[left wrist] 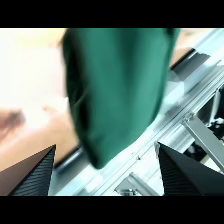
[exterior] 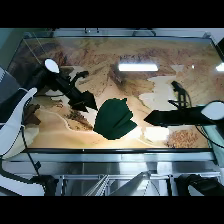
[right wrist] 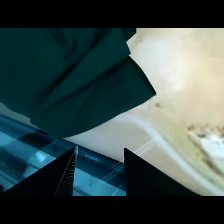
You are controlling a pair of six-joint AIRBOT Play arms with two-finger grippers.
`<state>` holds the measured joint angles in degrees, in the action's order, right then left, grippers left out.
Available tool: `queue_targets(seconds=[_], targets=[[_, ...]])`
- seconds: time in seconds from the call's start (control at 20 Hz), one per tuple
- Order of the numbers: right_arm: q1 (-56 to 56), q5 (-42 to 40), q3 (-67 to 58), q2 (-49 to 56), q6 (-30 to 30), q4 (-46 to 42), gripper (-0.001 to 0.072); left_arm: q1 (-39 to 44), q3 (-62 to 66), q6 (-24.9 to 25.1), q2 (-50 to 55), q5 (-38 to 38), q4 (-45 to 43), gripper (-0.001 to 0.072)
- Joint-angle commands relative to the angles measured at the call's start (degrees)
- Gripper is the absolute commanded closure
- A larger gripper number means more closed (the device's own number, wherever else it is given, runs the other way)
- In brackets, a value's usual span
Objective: Fold the shirts.
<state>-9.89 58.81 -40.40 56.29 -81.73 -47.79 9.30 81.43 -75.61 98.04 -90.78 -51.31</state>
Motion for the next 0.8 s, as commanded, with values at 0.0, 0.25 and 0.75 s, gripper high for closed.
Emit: queue_targets(seconds=[0.0, 0.25, 0.75], targets=[[-1.03, -4.92, -0.02, 14.38, 12.41, 17.09, 0.0379, -2.47, -10.80, 5.77, -2.43, 5.40, 2.62, 0.0001], [-6.45, -9.35, -4.26, 31.15, 19.04, 27.36, 0.0380, -2.19, -13.99, 14.19, 0.50, 8.81, 15.19, 0.0010], [-7.91, -8.02, -14.16, 29.97, 20.94, 27.23, 0.0689, -4.74, -13.97, 19.76, 1.64, 6.91, 19.91, 0.0696]])
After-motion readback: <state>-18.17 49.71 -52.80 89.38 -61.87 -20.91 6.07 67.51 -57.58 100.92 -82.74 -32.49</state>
